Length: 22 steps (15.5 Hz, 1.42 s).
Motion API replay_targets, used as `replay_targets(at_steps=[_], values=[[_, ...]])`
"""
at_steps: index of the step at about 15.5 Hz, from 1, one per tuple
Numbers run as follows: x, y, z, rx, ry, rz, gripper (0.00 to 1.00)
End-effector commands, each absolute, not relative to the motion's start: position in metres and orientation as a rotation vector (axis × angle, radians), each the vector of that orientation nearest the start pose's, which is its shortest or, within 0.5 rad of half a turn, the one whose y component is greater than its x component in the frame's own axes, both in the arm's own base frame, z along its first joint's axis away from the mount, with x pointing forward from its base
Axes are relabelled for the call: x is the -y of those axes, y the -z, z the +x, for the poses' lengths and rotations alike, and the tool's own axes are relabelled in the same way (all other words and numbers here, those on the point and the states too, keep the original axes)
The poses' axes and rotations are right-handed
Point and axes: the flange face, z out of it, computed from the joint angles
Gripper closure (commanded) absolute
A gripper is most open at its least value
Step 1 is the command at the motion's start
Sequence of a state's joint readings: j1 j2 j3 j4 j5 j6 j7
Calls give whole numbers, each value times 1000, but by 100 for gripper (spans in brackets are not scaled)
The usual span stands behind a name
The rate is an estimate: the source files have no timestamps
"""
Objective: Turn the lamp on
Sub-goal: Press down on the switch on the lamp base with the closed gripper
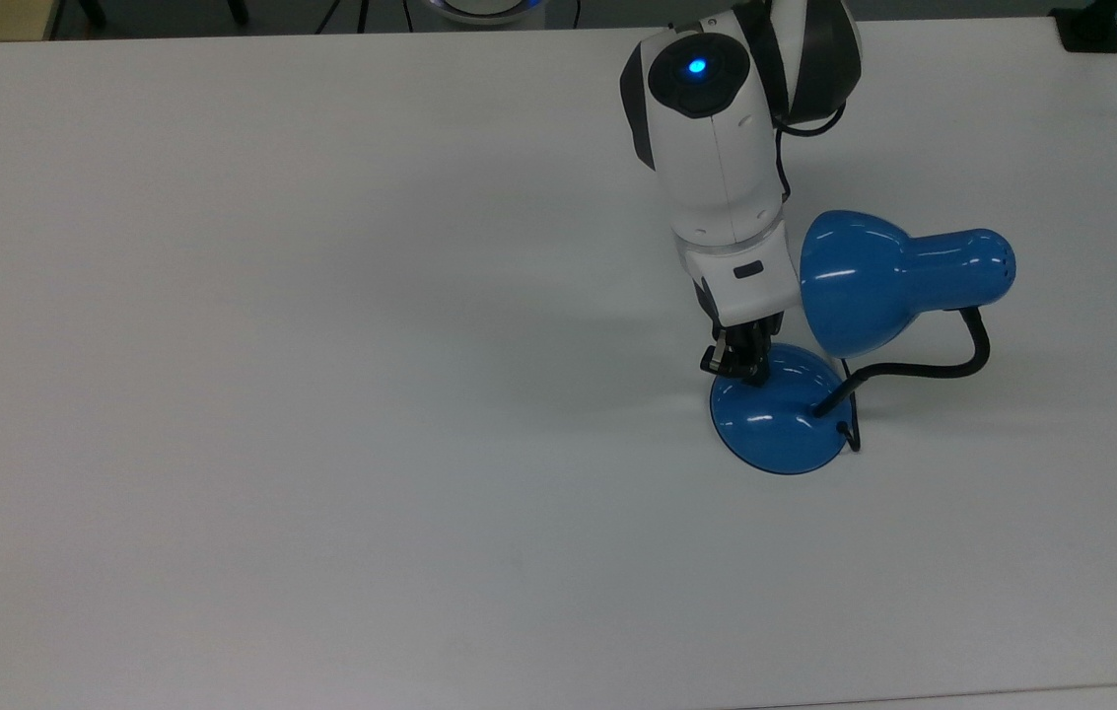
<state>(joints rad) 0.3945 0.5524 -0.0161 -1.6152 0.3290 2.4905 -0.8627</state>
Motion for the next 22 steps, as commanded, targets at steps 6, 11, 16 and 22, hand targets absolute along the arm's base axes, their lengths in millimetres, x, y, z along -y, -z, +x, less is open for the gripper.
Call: replay_targets(at_steps=[6, 11, 16, 22], values=[[-270, -316, 671, 1485, 530, -2581, 100], [-276, -310, 672, 1528, 523, -2579, 100], [-280, -308, 671, 1593, 513, -2577, 100], [-284, -331, 670, 1439, 549, -2631, 100]])
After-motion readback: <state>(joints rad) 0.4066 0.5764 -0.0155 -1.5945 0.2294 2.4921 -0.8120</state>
